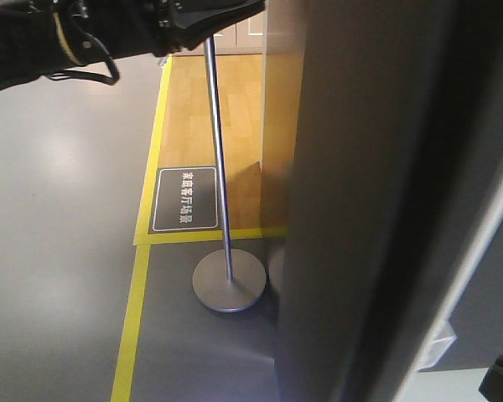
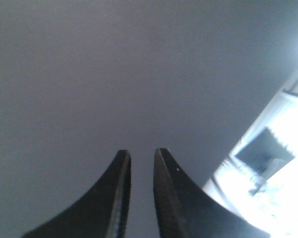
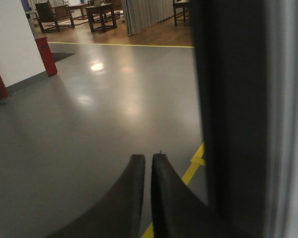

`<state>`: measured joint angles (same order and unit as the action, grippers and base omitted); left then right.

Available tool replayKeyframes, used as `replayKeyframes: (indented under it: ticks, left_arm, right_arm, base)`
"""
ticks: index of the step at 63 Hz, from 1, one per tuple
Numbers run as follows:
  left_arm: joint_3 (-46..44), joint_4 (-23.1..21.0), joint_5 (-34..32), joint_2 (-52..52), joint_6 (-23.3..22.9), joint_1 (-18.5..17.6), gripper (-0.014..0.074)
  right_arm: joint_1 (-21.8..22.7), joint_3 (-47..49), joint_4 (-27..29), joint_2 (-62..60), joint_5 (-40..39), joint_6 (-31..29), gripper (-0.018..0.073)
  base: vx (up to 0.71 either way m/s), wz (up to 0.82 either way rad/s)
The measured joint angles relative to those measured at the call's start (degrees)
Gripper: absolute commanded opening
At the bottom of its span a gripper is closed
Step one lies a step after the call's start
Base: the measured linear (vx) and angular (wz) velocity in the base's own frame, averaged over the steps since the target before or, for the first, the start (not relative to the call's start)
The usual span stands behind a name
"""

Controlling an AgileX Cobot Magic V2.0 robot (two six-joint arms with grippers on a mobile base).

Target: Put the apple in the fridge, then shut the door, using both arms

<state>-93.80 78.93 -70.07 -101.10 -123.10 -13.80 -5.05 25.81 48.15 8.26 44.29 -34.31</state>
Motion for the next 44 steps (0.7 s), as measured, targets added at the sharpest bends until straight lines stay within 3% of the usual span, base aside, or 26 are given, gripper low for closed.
replayKeyframes:
  ticks: [10,20,32,44]
  left_arm:
    - [0.0,1.0,0.1,0.0,0.0,3.7,0.0129]
    - [0.0,1.9,1.6,0.0,0.0,7.6,0.0129]
    - [0.0,5.8,4.6,0.0,0.0,13.8,0.0129]
    - [0.0,12.7,4.4,0.0,0.0,18.0,0.0129]
  right_arm:
    - [0.0,0.0,0.0,0.2,-6.0,-4.0,0.0302]
    - [0.0,0.1,0.4,4.3,-19.8,-8.3,0.0486]
    - [0.0,5.3,-1.1,18.7,-39.6,-10.9,0.0513]
    - [0.0,17.4,-0.9,41.1,-51.6,-14.5,0.0499]
  base:
    - [0.0,0.0]
    - [0.0,0.0]
    - [0.0,0.0]
    - [0.0,0.0]
